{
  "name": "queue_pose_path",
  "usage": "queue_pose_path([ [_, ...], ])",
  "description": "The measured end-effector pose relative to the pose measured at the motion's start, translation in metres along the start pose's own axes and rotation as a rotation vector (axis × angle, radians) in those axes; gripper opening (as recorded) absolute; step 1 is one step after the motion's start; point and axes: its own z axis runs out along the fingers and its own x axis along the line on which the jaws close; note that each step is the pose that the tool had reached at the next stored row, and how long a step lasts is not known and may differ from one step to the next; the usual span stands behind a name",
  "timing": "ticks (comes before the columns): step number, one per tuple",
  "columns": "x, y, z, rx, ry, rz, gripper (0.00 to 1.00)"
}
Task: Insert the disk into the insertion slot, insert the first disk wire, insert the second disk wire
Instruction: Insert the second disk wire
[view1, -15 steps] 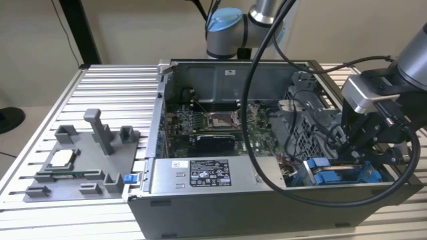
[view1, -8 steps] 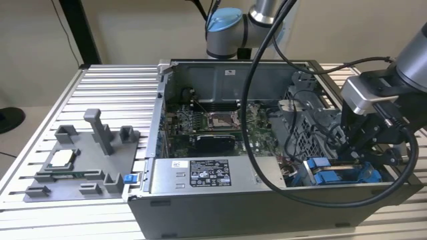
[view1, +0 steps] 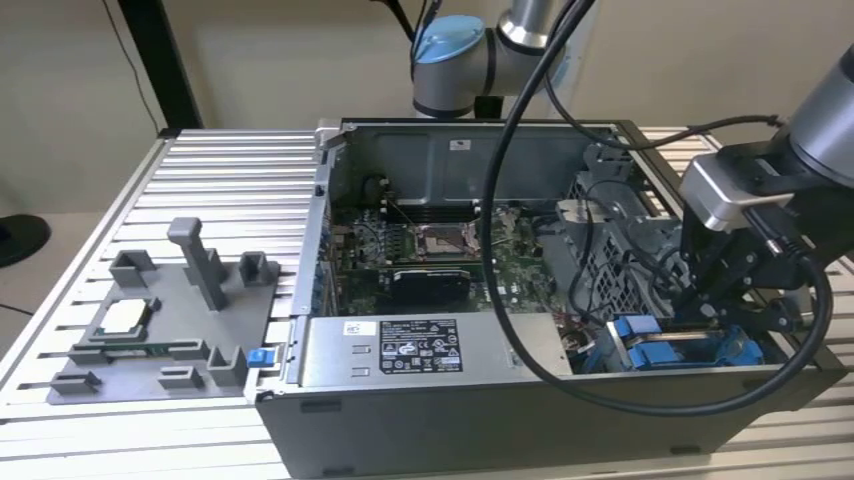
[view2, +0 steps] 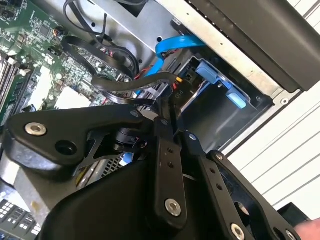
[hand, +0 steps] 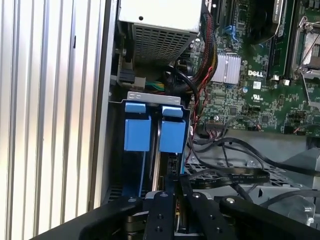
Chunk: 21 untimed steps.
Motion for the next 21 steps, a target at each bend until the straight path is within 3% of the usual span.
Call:
queue_pose_path([
  [6, 0.0009, 0.0002, 0.007, 0.0013, -0.0002, 0.0, 0.0],
  [7, 0.0009, 0.0001, 0.0075, 0.0015, -0.0016, 0.0, 1.0],
  [10, 0.0005, 0.0001, 0.0032, 0.0015, -0.0028, 0.0, 1.0],
  [21, -0.006, 0.0, -0.0469, 0.0014, -0.0017, 0.001, 1.0],
])
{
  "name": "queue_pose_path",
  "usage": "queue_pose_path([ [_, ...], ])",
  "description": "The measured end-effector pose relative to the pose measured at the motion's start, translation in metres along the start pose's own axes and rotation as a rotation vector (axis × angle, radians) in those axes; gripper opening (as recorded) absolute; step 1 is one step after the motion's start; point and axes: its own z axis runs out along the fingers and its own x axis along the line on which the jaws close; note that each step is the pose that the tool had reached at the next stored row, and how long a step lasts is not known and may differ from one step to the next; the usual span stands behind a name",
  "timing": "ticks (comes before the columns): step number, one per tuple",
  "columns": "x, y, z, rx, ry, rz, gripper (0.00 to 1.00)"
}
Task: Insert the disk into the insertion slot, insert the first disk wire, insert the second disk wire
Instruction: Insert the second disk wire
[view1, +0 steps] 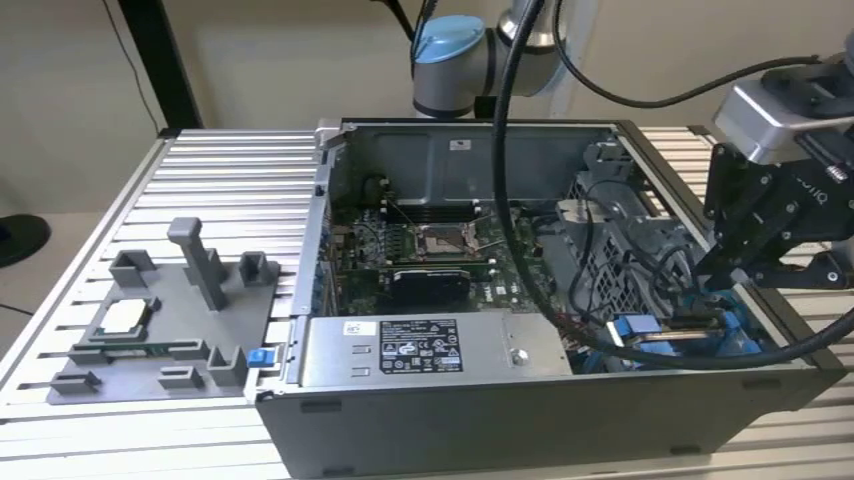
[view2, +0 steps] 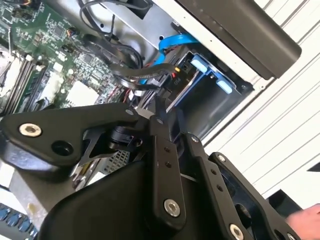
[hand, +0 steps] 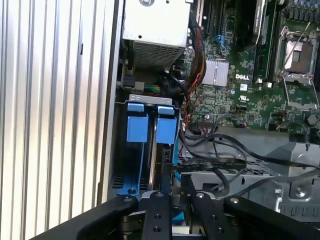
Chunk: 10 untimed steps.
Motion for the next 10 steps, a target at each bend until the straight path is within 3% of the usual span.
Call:
queue_pose_path([
  [2, -0.0008, -0.0001, -0.0055, -0.0001, 0.0002, 0.0, 1.0],
  [10, -0.0008, -0.0001, -0.0058, 0.0, 0.0002, 0.0, 1.0],
])
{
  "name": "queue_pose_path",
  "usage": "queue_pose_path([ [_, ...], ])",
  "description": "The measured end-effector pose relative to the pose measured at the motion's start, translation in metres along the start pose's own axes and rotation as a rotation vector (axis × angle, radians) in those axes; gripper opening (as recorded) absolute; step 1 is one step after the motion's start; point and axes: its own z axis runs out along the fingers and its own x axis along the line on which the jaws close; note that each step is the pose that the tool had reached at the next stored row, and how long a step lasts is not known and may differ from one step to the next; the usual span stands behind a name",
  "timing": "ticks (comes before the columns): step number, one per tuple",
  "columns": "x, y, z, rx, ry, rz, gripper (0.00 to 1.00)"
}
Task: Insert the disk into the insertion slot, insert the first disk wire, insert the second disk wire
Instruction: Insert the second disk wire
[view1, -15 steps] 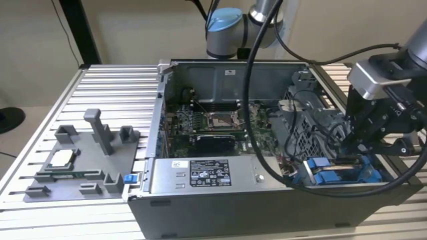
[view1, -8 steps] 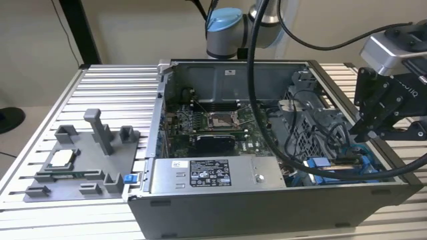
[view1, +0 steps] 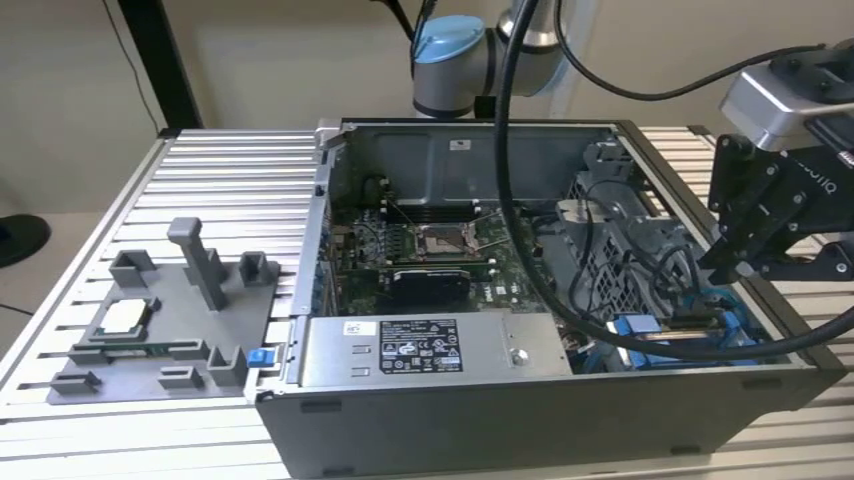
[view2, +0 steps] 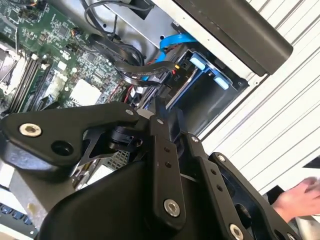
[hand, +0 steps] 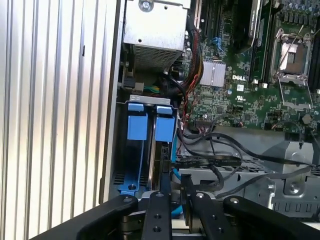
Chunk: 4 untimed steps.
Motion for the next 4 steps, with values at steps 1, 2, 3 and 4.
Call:
queue_pose_path([
  [1, 0.0, 0.0, 0.0, 0.0, -0.0001, 0.0, 1.0],
  [2, 0.0, 0.0, 0.0, 0.0, -0.0001, 0.0, 1.0],
  [3, 0.0, 0.0, 0.0, 0.0, -0.0001, 0.0, 1.0],
  [4, 0.0, 0.0, 0.0, 0.0, -0.0001, 0.0, 1.0],
])
